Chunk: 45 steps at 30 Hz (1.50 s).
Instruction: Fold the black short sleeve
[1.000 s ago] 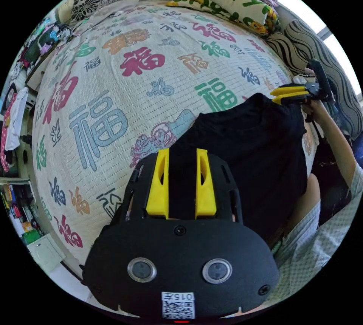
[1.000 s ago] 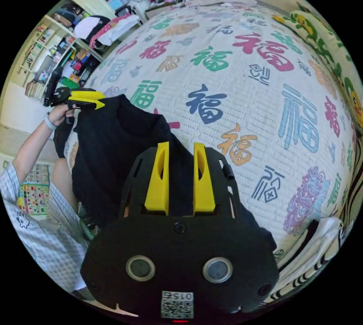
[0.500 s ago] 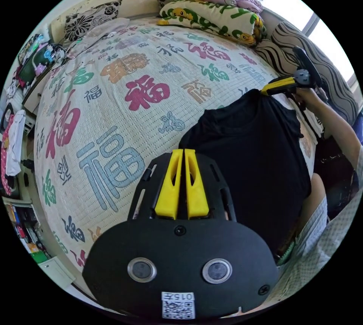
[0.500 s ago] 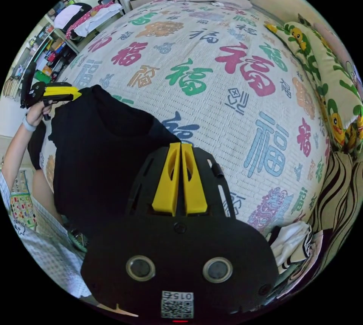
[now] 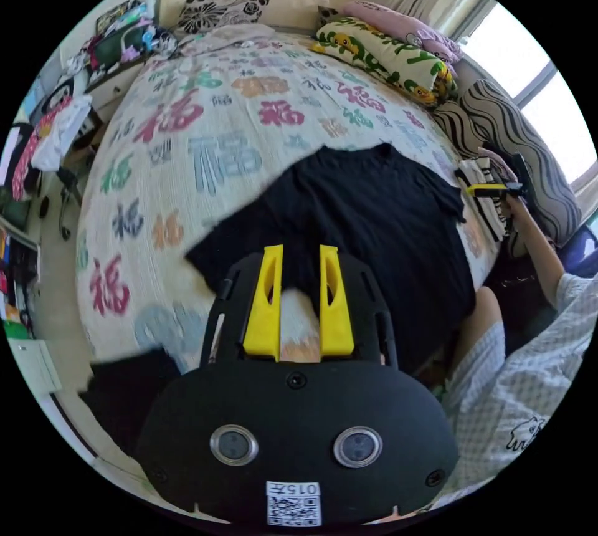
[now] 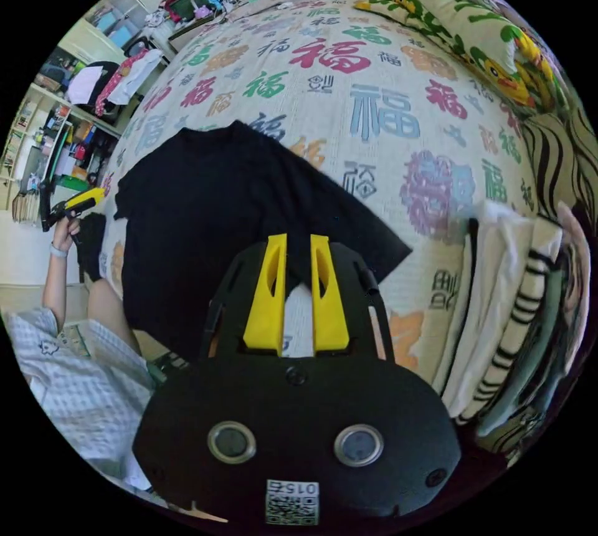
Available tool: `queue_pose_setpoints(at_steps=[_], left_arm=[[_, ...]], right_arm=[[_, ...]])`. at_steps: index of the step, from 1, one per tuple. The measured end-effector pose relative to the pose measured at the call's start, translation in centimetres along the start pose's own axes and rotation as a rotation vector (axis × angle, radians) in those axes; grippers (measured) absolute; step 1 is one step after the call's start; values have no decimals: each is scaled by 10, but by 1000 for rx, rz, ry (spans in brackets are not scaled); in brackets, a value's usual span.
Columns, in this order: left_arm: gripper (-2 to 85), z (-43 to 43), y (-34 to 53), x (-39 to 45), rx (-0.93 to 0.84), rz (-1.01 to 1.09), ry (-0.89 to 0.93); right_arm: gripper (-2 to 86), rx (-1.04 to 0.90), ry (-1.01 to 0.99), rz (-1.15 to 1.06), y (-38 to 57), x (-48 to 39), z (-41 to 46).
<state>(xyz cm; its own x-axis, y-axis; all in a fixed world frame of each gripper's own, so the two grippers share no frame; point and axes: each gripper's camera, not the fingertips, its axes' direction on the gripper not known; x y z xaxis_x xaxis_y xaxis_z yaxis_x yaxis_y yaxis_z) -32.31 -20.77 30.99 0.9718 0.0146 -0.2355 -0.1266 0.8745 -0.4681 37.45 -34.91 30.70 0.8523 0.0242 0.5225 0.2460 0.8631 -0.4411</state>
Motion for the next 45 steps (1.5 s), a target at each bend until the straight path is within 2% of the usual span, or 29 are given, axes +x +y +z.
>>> queue_pose_setpoints(at_steps=[5,10,13,16,21,24,26,28,34,38,45], left_arm=[[108,19,129,34,-177,-156,60],[113,39,176,62,-205,-216,-3],[119,60,189,70,-248,-228,-1],[130,61,198,82,-217,-166,-69],[139,65,207,92,-187,-183,-115],[112,62,210,89,-197,-208,-110],[67,57,217,83,-189,-235,48],[60,57,224,80,-182,-249,112],[42,79,228,82,-269,-285,96],[7,71,233,90,-235,-293,66],[-1,72,235,106,-224,-294,31]], right_arm=[[72,-133,18,70,113,-32,40],[81,-143,42,160,153,-49,68],[81,-165,36,196,158,-49,87],[81,-155,57,211,162,-47,91],[80,-136,92,219,174,-45,92],[70,-152,85,221,180,-40,87],[37,-158,81,256,187,-33,82],[26,-142,69,296,198,-25,78],[-1,-135,24,301,224,-10,78],[-9,-119,20,318,239,1,70],[-9,-116,22,332,262,18,65]])
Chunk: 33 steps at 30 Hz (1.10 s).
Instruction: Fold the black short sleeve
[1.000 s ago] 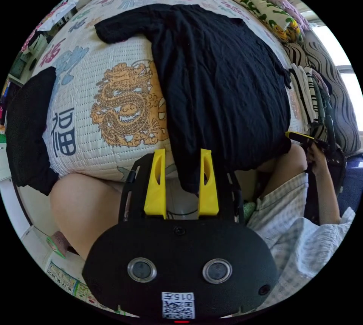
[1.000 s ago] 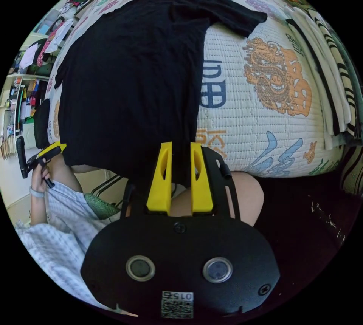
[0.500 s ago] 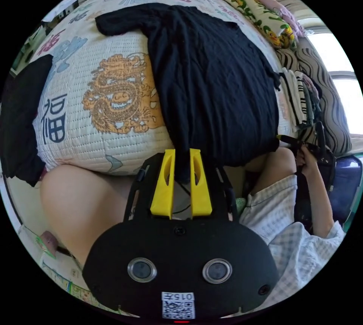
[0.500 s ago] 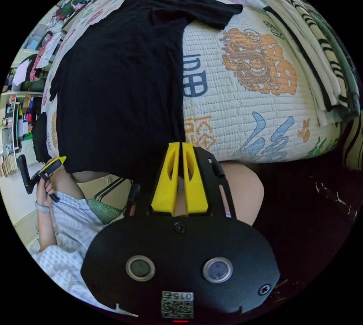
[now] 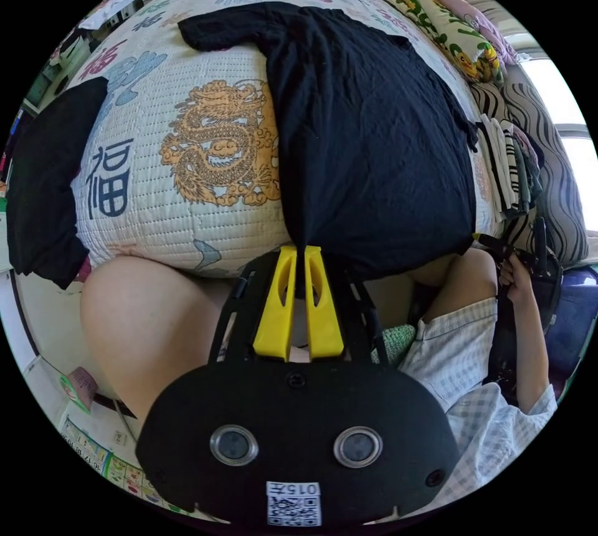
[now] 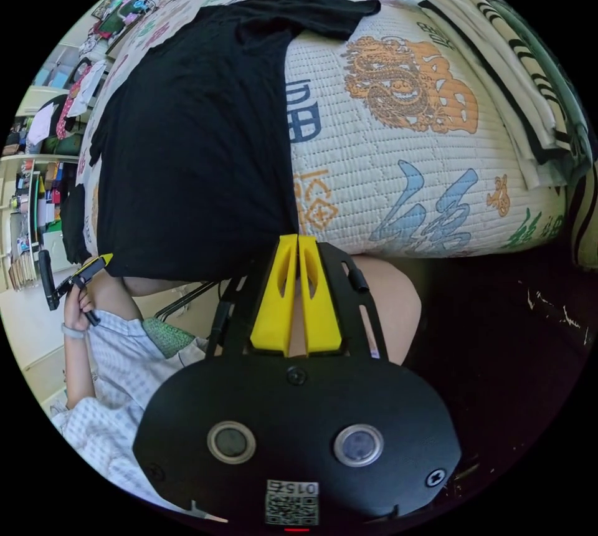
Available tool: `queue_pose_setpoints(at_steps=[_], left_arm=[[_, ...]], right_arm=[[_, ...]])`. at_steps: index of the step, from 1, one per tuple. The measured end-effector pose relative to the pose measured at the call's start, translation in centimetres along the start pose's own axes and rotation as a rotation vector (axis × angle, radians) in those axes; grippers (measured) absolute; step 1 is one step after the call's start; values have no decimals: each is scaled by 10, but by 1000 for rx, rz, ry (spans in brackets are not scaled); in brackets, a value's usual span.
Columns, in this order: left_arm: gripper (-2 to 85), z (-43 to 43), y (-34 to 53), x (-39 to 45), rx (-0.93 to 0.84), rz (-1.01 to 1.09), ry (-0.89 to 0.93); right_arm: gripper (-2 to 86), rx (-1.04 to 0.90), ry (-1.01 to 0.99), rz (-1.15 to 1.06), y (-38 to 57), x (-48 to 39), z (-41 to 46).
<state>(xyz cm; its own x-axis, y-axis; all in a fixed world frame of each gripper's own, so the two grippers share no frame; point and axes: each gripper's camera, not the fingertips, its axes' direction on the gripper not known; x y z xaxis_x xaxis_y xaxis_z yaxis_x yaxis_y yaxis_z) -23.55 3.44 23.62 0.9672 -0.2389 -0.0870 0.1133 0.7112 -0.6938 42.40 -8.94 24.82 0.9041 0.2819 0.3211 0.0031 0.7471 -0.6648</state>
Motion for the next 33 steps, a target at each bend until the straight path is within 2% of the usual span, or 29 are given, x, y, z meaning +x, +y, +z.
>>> queue_pose_setpoints(at_steps=[6,15,20,23,27,33], left_arm=[[8,17,-7,18,-31,-20,-18],[26,27,-13,61,-43,22,-53],[74,26,-13,82,-28,-3,-30],[89,8,-10,90,38,-20,5],[97,-20,-13,103,100,8,-101],[99,-55,-62,177,192,214,-195]], right_arm=[[19,-58,29,13,6,14,8],[52,-67,-134,101,24,55,5],[46,-66,-110,70,34,59,0],[40,-21,-105,65,44,64,-11],[38,103,-127,83,59,76,-33],[51,236,-10,46,56,78,-61]])
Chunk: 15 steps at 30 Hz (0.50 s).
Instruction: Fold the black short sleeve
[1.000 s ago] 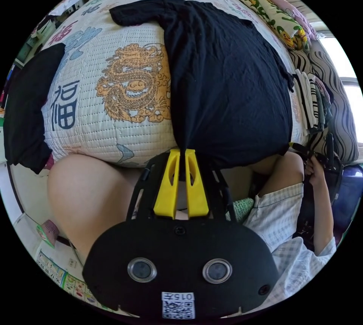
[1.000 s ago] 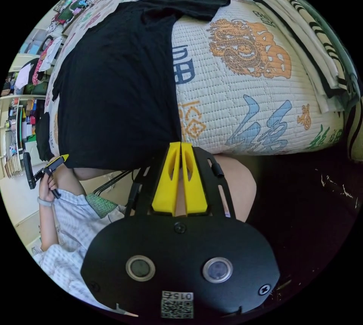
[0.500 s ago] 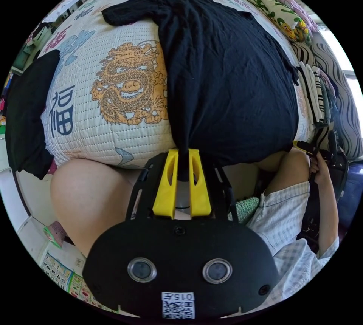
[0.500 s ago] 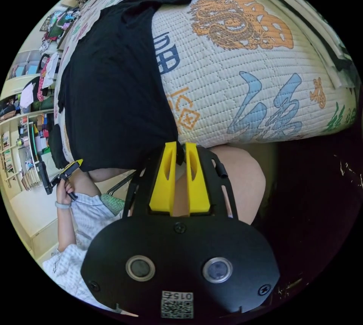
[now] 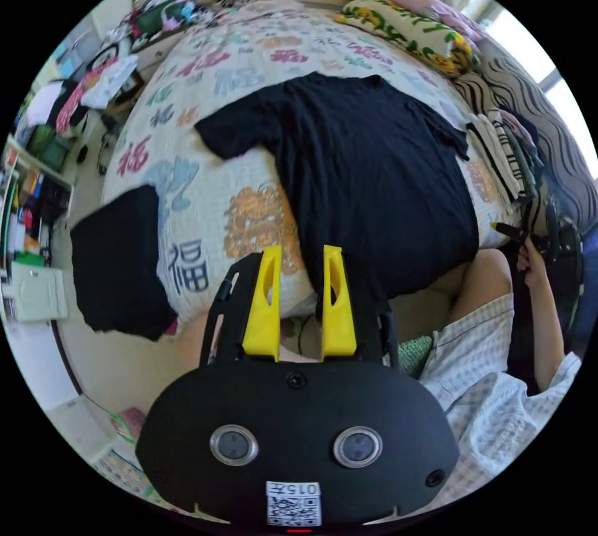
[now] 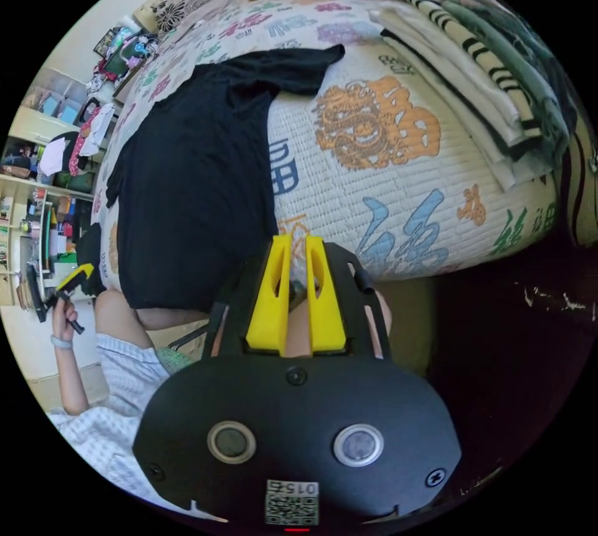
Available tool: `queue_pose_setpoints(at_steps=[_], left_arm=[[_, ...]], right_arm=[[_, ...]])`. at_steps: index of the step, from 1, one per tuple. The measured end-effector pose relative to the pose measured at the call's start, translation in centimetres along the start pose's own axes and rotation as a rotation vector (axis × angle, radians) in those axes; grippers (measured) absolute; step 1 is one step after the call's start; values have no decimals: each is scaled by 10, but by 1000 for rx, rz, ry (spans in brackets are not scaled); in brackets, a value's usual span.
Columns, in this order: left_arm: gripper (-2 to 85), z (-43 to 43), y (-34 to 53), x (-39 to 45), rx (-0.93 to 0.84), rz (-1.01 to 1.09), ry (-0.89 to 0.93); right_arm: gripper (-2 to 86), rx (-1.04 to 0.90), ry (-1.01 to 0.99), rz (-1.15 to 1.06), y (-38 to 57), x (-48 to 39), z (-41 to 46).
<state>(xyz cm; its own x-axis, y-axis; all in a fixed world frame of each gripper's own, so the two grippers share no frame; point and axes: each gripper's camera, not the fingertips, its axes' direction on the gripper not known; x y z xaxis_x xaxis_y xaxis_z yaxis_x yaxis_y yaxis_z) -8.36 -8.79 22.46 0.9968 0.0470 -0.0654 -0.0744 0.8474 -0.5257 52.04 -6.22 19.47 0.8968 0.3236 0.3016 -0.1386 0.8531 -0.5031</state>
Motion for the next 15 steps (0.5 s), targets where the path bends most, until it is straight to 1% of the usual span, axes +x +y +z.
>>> queue_pose_setpoints(at_steps=[2,3,5,7,10,11,12,14,15], left_arm=[[99,-3,-48,47,30,137,19],[100,-3,-60,61,35,173,25],[100,3,-114,120,43,321,51],[101,10,-155,168,43,421,69],[101,23,-222,248,59,566,109],[101,30,-248,280,60,616,114],[100,34,-261,296,60,640,109],[99,55,-306,358,53,729,78],[98,61,-315,373,51,750,75]], right_arm=[[55,54,42,-22,-7,-2,-7],[56,85,66,-28,-12,-3,-11],[57,119,65,-25,-22,-2,-14],[58,145,52,-17,-32,1,-15],[59,200,-34,42,-47,16,-15],[59,214,-89,79,-53,26,-13],[58,215,-141,107,-60,37,-9],[58,205,-186,135,-70,51,-1],[58,200,-214,152,-76,60,5]])
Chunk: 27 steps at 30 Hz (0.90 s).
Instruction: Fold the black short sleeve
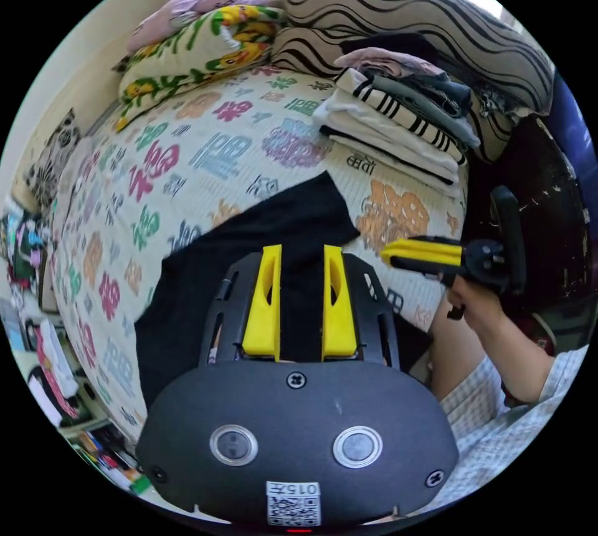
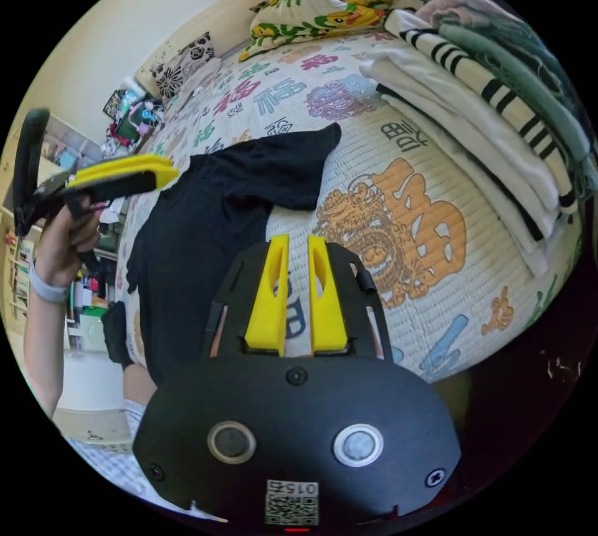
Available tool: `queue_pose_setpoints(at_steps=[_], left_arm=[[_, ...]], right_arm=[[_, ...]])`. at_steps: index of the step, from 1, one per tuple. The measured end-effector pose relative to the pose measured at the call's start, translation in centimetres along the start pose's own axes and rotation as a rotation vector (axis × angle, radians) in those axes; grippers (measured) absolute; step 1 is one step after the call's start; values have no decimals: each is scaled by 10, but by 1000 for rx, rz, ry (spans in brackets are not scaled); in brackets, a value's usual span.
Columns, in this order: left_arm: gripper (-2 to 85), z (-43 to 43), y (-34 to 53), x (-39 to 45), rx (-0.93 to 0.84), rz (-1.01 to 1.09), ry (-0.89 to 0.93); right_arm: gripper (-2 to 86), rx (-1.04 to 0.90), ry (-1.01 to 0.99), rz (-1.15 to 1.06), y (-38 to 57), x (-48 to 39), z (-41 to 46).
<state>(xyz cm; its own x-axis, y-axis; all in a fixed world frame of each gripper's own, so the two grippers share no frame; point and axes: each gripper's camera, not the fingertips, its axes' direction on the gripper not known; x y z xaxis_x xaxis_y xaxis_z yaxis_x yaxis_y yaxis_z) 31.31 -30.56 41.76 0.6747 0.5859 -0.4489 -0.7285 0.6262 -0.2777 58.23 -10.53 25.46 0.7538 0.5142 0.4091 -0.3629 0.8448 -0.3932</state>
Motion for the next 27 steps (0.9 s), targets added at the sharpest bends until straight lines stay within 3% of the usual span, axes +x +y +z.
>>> queue_pose_setpoints(at_steps=[7,12,15,21,27], left_arm=[[93,107,-136,7,-87,-1,69],[79,153,-153,-1,-129,-35,125],[29,151,-151,-13,-89,-51,149],[-5,90,-113,-64,183,-125,209],[-7,21,8,-137,434,-318,183]], right_arm=[[59,-21,-92,70,-28,34,24],[47,-21,-160,73,-40,42,37],[34,-19,-152,-5,-43,31,40],[15,84,-116,-84,-45,9,13],[11,133,-178,-332,-41,-62,-7]])
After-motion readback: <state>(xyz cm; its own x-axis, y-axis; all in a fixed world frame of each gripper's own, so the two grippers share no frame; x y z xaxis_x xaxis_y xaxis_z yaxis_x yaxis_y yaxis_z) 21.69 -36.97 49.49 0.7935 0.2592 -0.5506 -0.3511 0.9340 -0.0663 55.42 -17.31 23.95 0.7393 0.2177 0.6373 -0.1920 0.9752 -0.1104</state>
